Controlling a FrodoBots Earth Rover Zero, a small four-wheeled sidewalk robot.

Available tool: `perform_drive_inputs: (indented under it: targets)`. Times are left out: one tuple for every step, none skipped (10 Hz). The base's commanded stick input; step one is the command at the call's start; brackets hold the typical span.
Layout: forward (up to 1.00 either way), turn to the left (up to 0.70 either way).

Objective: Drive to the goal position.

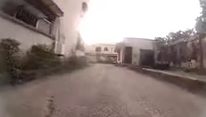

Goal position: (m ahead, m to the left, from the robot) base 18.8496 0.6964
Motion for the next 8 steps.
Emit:
perform_drive_inputs:
  targets:
    - [1.0, 0.0]
    - [1.0, 0.0]
    - [1.0, 0.0]
    - [1.0, 0.0]
    - [1.0, 0.0]
    - [1.0, 0.0]
    - [1.0, 0.0]
    - [1.0, 0.0]
